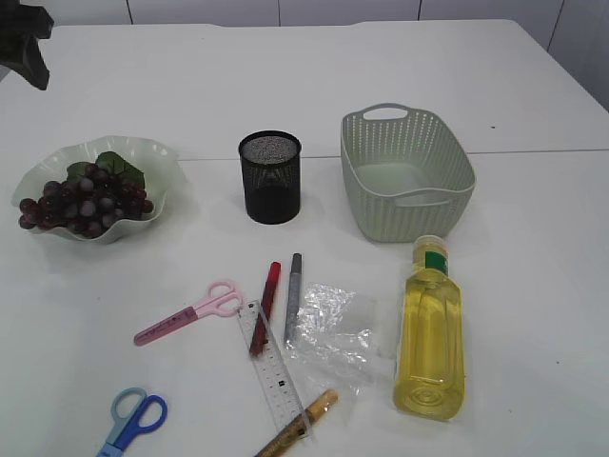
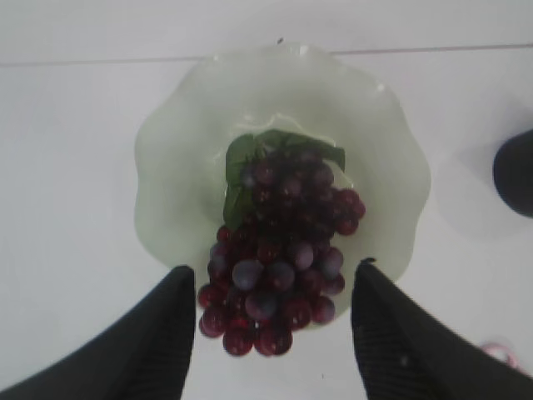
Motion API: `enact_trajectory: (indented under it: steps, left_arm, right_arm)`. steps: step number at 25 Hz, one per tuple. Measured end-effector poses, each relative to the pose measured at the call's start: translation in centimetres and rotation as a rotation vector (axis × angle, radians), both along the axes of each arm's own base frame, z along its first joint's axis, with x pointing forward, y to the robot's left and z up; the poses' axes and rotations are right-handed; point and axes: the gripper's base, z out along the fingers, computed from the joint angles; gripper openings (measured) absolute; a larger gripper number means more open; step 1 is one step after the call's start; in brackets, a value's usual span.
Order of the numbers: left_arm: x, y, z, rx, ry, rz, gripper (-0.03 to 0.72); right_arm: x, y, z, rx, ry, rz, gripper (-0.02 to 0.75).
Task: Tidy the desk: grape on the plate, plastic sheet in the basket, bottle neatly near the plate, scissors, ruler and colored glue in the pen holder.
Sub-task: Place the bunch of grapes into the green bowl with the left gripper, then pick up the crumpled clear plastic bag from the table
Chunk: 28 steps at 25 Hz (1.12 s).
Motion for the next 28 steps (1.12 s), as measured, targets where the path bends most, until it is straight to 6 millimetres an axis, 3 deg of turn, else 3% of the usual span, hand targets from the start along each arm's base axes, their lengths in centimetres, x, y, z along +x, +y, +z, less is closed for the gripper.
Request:
enact_trajectory:
  steps: [7, 16, 22, 28]
  left_arm:
    - [-1.8, 0.5, -0.3, 0.057, 0.211, 0.003, 0.438]
    - [-1.9, 0.4, -0.3, 0.052, 0.233, 0.002, 0.424]
    - [-2.0, 0.3, -0.3, 0.042, 0.233, 0.001, 0.424]
    - [-2.0, 0.2, -0.3, 0.021, 0.235, -0.001, 0.424]
  right_arm:
    - [3.3, 1.8, -0.7, 0.148, 0.099, 0.058, 0.459]
    - [7.8, 3.0, 0.6, 0.216, 0.094, 0.099, 0.458]
    - [9.2, 5.0, 0.2, 0.277, 0.128, 0.17, 0.459]
    - [10.5, 5.5, -0.5, 0.285, 0.108, 0.212, 0.458]
